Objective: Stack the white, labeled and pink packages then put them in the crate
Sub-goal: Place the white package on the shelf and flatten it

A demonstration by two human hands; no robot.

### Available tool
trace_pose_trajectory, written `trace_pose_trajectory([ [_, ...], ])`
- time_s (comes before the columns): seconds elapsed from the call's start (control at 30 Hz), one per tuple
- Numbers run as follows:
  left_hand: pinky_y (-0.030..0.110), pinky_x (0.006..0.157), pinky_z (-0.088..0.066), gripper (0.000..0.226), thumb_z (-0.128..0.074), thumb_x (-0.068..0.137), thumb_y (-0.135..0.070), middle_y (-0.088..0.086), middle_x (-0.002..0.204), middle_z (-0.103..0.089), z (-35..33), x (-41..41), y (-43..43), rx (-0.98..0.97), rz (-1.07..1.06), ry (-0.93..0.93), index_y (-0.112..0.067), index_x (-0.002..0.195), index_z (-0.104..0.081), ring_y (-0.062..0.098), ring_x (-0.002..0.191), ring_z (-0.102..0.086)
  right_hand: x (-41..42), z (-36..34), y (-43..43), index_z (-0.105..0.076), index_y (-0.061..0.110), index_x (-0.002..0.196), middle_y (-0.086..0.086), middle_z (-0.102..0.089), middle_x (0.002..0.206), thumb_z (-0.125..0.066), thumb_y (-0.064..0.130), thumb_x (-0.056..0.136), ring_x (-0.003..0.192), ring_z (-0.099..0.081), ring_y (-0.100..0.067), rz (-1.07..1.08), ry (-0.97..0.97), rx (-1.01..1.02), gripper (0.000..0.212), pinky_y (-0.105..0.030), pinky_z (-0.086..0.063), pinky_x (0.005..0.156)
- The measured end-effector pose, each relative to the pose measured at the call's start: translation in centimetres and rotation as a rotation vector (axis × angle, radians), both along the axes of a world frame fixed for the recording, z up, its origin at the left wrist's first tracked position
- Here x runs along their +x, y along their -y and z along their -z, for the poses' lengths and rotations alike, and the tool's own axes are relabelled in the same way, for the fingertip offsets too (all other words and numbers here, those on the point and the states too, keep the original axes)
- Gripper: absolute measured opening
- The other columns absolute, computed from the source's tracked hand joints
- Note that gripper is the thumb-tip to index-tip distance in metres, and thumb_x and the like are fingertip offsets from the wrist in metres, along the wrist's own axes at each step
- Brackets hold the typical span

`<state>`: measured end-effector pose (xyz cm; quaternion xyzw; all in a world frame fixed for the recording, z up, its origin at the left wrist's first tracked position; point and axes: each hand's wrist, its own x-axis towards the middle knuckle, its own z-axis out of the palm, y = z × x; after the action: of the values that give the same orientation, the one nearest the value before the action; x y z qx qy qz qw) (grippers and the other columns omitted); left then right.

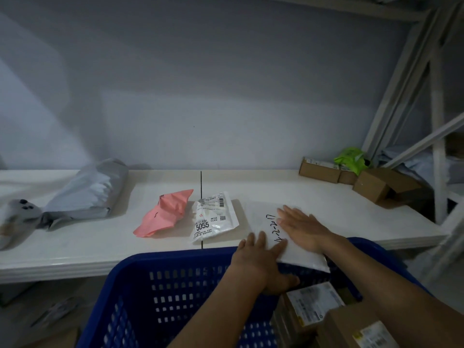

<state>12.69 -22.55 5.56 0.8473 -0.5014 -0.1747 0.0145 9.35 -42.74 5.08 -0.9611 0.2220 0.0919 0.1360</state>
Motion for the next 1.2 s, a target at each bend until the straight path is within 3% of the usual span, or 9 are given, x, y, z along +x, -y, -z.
trace_pose_trajectory([
  [0.17, 0.051, 0.126, 0.0, 0.096, -0.047, 0.093, -0.074, 0.012, 0.173, 0.017, 0.1, 0.1, 0.1, -0.002, -0.026, 0.01, -0.042, 0.163, 0.009, 0.037, 0.158, 0.014, 0.9, 0.3, 0.5, 0.001, 0.028, 0.167, 0.008, 0.01, 0.175, -0.007, 0.054, 0.108, 0.161, 0.008, -0.019, 0.13, 0.005, -0.103, 0.065, -0.05, 0.003, 0.129],
  [0.3, 0.052, 0.127, 0.003, 0.098, -0.047, 0.094, -0.072, 0.018, 0.171, 0.021, 1.0, -0.6, 0.7, 0.0, -0.106, 0.081, -0.038, 0.162, 0.014, 0.04, 0.157, 0.017, -1.5, -0.5, -2.3, -0.019, 0.024, 0.166, 0.007, -0.007, 0.175, -0.008, 0.046, 0.111, 0.16, -0.01, -0.016, 0.172, 0.179, -0.021, 0.06, -0.046, -0.002, 0.13],
  [0.4, 0.054, 0.127, 0.005, 0.098, -0.042, 0.094, -0.073, 0.02, 0.169, 0.026, 1.3, -0.4, 1.3, 0.011, -0.174, 0.1, -0.035, 0.162, 0.018, 0.042, 0.156, 0.021, -3.8, -0.3, -3.9, -0.031, 0.019, 0.162, 0.0, -0.024, 0.172, -0.01, 0.043, 0.111, 0.156, -0.024, -0.018, 0.052, 0.13, -0.074, 0.06, -0.042, -0.012, 0.128],
  [0.53, 0.053, 0.126, 0.008, 0.091, -0.033, 0.099, -0.069, 0.016, 0.169, 0.027, 2.2, -1.1, 1.3, -0.178, -0.247, 0.113, -0.028, 0.163, 0.016, 0.035, 0.156, 0.023, -3.4, 0.1, -2.2, -0.012, 0.032, 0.166, 0.01, -0.004, 0.175, -0.009, 0.047, 0.11, 0.16, -0.007, -0.012, -0.014, 0.051, -0.087, 0.058, -0.043, -0.001, 0.13],
  [0.63, 0.048, 0.126, 0.011, 0.086, -0.029, 0.102, -0.065, 0.012, 0.172, 0.02, 3.6, -2.3, -0.2, -0.253, -0.23, 0.174, -0.023, 0.164, 0.013, 0.03, 0.158, 0.019, -2.2, 0.1, -1.1, -0.01, 0.032, 0.166, 0.009, 0.001, 0.175, -0.01, 0.047, 0.11, 0.161, -0.003, -0.015, 0.015, 0.047, -0.125, 0.058, -0.046, 0.0, 0.13],
  [0.7, 0.047, 0.127, 0.01, 0.087, -0.031, 0.101, -0.065, 0.011, 0.173, 0.018, 4.1, -2.2, -0.6, -0.245, -0.22, 0.203, -0.023, 0.164, 0.013, 0.029, 0.159, 0.018, -2.2, 0.0, -1.8, -0.019, 0.031, 0.165, 0.009, -0.004, 0.175, -0.015, 0.046, 0.111, 0.161, -0.007, -0.017, 0.029, 0.185, -0.197, 0.057, -0.046, -0.003, 0.13],
  [0.77, 0.048, 0.127, 0.008, 0.091, -0.036, 0.1, -0.064, 0.012, 0.173, 0.019, 3.8, -1.8, -0.4, -0.218, -0.225, 0.219, -0.022, 0.164, 0.014, 0.029, 0.158, 0.019, -2.7, -0.2, -4.1, -0.024, 0.031, 0.164, 0.013, -0.008, 0.174, -0.015, 0.046, 0.112, 0.16, -0.008, -0.014, -0.016, 0.294, -0.143, 0.056, -0.042, -0.003, 0.13],
  [0.87, 0.051, 0.127, 0.009, 0.098, -0.043, 0.097, -0.063, 0.013, 0.172, 0.02, 3.2, -1.1, 0.2, -0.147, -0.224, 0.194, -0.021, 0.164, 0.016, 0.029, 0.158, 0.02, -4.1, 0.6, -7.0, -0.018, 0.031, 0.165, 0.015, -0.007, 0.174, -0.011, 0.049, 0.111, 0.159, -0.004, -0.006, -0.111, 0.193, -0.029, 0.058, -0.04, 0.001, 0.13],
  [1.2, 0.053, 0.126, 0.01, 0.1, -0.038, 0.094, -0.074, 0.01, 0.173, 0.02, 3.0, -0.3, 0.1, -0.111, -0.218, 0.152, -0.026, 0.164, 0.013, 0.027, 0.158, 0.02, -6.5, -0.1, -3.1, -0.008, 0.027, 0.167, 0.011, -0.002, 0.175, -0.008, 0.061, 0.106, 0.16, -0.001, -0.009, 0.007, 0.018, -0.101, 0.07, -0.044, 0.003, 0.13],
])
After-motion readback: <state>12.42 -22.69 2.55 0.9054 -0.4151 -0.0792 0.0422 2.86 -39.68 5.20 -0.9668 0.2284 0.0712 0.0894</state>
